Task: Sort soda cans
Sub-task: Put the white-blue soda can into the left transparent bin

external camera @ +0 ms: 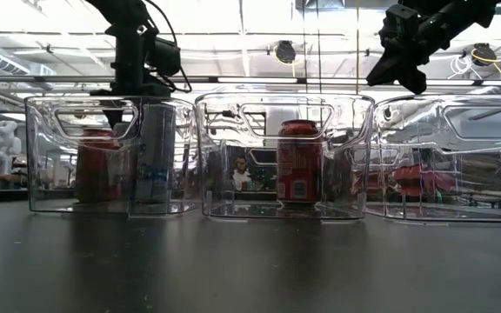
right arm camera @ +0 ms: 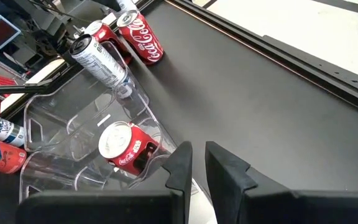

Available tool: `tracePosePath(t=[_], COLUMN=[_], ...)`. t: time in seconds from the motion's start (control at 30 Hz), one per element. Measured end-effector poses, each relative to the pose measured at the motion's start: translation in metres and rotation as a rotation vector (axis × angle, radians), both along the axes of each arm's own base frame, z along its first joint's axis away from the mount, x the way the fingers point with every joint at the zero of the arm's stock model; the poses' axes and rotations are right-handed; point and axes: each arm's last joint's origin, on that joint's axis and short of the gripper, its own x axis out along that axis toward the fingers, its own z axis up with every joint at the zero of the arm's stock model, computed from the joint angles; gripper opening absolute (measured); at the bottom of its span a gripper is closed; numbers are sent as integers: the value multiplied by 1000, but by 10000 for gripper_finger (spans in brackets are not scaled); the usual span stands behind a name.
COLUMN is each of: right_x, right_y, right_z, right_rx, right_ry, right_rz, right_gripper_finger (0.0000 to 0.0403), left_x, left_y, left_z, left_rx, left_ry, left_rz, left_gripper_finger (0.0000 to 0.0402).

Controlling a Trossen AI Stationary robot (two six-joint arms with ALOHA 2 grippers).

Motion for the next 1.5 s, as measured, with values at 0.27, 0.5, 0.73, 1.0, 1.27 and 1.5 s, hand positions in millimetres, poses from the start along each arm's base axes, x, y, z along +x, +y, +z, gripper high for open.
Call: tracePosePath(t=[0.27,0.5,0.73,1.0,1.27,1.5], right_x=[0,0,0,0,0,0], right_y=[0,0,0,0,0,0], right_z=[0,0,0,0,0,0], right_rx=[-6,-15,-22,-41,-55,-62], right_ry=[2,4,6,11,15,18], right_rz=[4,10,14,27,37,42], right_gripper_finger=[36,36,36,36,36,36], left_x=[0,-4,-10,-21,-12,23], left_y=[0,-4,-10,-24,-46,-69], left_z=[0,7,35,101,149,151], left_rx=[-7,19,89,249,309,261], left_ry=[-8,-25,-82,-316,-574,-679], left_rz=[1,28,47,94,-39,-192], left_gripper_finger=[296,285,283,282,281,281])
